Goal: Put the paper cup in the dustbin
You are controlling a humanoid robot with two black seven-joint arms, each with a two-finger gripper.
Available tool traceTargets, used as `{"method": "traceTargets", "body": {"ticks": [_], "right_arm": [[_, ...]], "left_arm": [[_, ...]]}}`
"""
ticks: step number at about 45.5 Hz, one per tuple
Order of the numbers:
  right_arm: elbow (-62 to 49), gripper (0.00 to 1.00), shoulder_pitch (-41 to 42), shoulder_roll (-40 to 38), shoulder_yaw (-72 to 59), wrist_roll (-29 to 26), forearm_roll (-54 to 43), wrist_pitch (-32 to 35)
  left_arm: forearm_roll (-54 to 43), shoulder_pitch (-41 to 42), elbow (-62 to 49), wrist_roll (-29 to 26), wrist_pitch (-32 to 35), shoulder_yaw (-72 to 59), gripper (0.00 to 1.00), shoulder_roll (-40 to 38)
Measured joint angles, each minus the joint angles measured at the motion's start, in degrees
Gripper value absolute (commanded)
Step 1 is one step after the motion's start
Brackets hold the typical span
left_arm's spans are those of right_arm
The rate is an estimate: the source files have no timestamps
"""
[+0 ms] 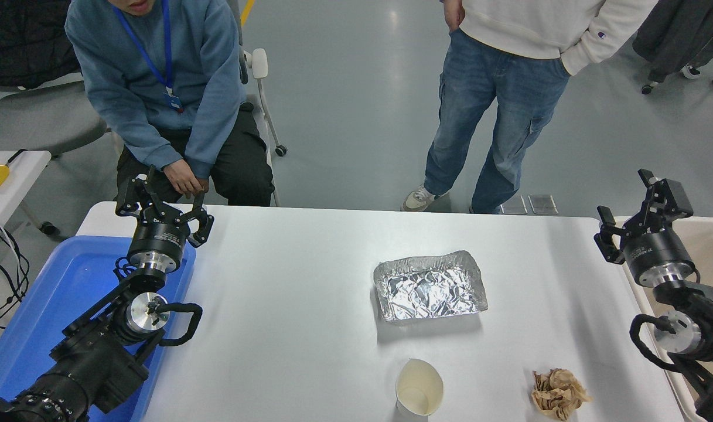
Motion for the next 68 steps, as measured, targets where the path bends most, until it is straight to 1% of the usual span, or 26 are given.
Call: {"method": "traceTargets", "body": {"ticks": [35,68], "right_arm": [[0.0,1.0,-0.8,-0.2,0.1,0.1,0.0,-0.1],[-0.4,1.0,0.6,0.9,0.2,0.4,0.1,0.1]], "left_arm": [[0.0,0.0,0.0,0.0,0.0,0.0,1.0,0.0],[0.0,0.0,0.0,0.0,0.0,0.0,1.0,-0.1]]}}
